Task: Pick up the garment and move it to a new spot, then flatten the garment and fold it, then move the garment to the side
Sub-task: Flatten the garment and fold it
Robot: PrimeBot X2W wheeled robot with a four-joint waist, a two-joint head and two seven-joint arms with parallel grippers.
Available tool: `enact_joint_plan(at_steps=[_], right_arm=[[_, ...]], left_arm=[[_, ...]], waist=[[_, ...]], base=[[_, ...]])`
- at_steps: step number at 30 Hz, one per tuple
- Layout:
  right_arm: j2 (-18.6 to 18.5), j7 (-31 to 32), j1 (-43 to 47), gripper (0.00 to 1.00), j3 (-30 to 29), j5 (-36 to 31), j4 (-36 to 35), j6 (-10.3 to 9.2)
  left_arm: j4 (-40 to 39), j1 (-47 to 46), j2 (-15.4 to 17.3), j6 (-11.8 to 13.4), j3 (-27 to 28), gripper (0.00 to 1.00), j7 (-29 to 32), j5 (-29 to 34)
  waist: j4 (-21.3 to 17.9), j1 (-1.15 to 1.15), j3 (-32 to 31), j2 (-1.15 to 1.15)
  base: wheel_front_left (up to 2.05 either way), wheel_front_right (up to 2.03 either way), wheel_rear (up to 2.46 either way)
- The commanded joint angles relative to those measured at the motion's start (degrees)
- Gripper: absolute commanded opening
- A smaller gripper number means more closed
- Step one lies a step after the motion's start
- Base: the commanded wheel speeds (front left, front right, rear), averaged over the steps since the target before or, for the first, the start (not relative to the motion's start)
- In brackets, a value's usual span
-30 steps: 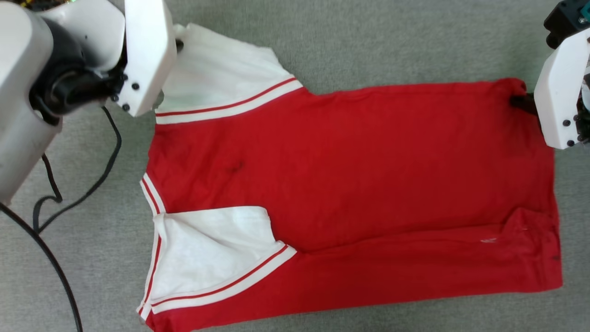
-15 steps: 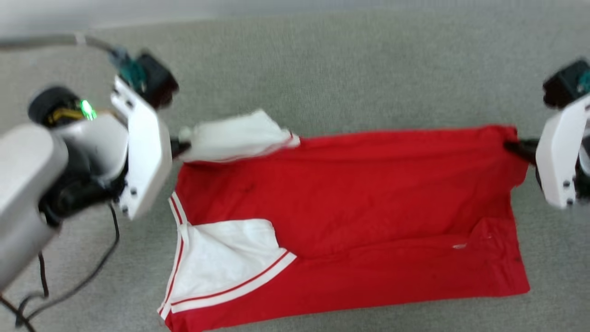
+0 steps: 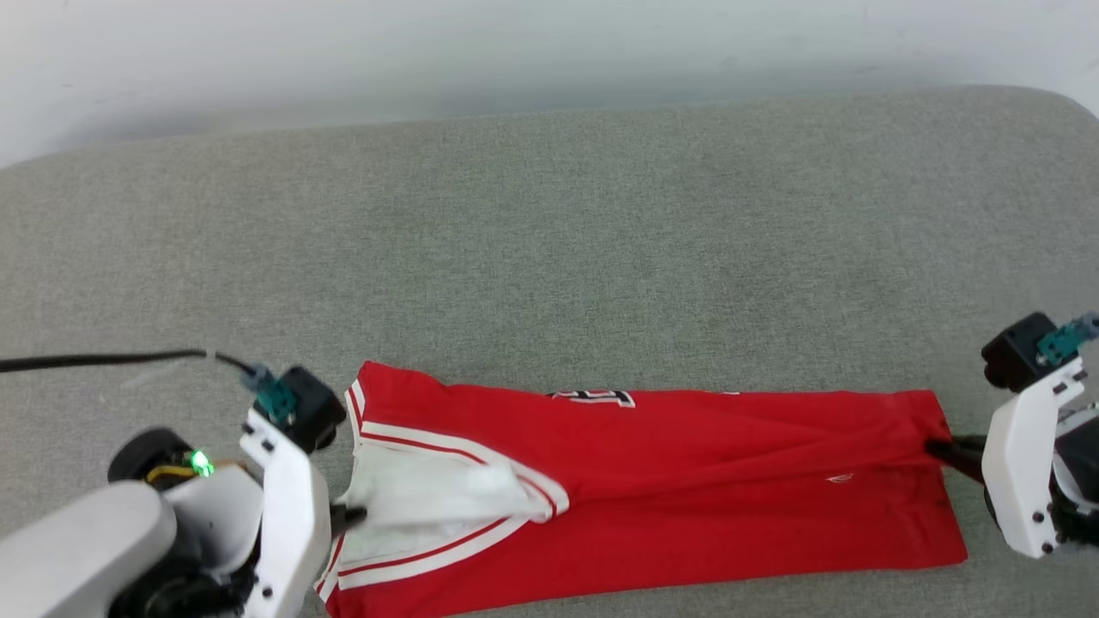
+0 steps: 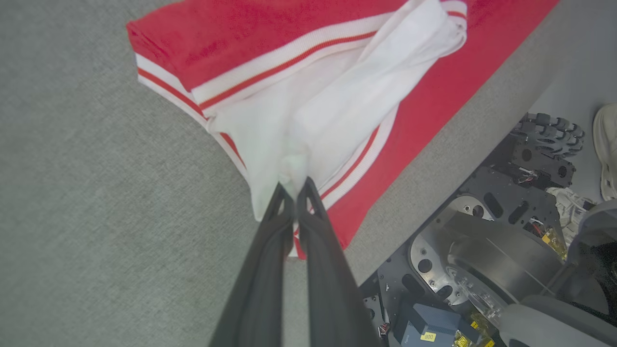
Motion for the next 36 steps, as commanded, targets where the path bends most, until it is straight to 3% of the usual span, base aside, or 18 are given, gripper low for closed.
enact_joint_plan(at_steps=[1,9,10,11,18,24,31,36], right_arm=[[-0.25,-1.28,1.98,0.0,0.26,-0.15,0.51,-0.02],[3.06,-5.36,4.77,0.01,1.95,-1.59,4.35,-0.02],[3.41,-5.79,4.73,0.45,1.93,-1.54,4.8,-0.02],[3.58,-6.44,4.57,1.0,1.88,-1.68,5.02,-0.02],[1.33,-11.86,3.36,1.0,-0.26,-2.82,2.28,-0.02],[-0.52,-15.82,5.45,1.0,-7.55,-0.65,0.2,-0.02],[1.55,-16.8,10.81,1.0,-16.13,2.8,2.99,-0.02],[2.96,-14.71,13.39,1.0,-18.87,5.6,5.83,-0.02]], left_arm=[[-0.03,2.67,0.17,0.7,-0.72,0.0,-1.41,-0.49],[3.54,8.91,-2.16,1.62,-3.24,0.0,-5.55,-0.87],[3.89,9.17,-2.56,1.64,-3.29,0.25,-5.96,-0.88],[4.14,9.28,-2.85,1.54,-3.29,0.98,-6.62,-0.56],[3.15,9.68,-1.72,4.04,-0.46,1.0,-14.95,2.93],[3.03,11.21,-1.81,10.98,4.05,1.0,-28.14,7.51],[4.99,14.23,-4.85,20.67,8.85,1.0,-43.33,11.64],[6.25,15.69,-6.86,25.57,11.9,1.0,-47.75,13.49]], waist=[[-0.09,0.01,0.15,0.0],[-0.69,0.01,1.2,0.0],[-0.74,0.01,1.18,0.0],[-0.77,0.01,1.1,0.0],[-0.87,0.01,-0.79,0.0],[-0.48,0.01,-1.54,0.0],[0.22,0.01,-0.6,0.0],[0.79,0.01,0.18,0.0]], base=[[0.0,0.0,0.0],[0.0,0.0,0.0],[0.0,0.0,0.0],[0.0,0.0,0.0],[0.0,0.0,0.0],[0.0,0.0,0.0],[0.0,0.0,0.0],[0.0,0.0,0.0]])
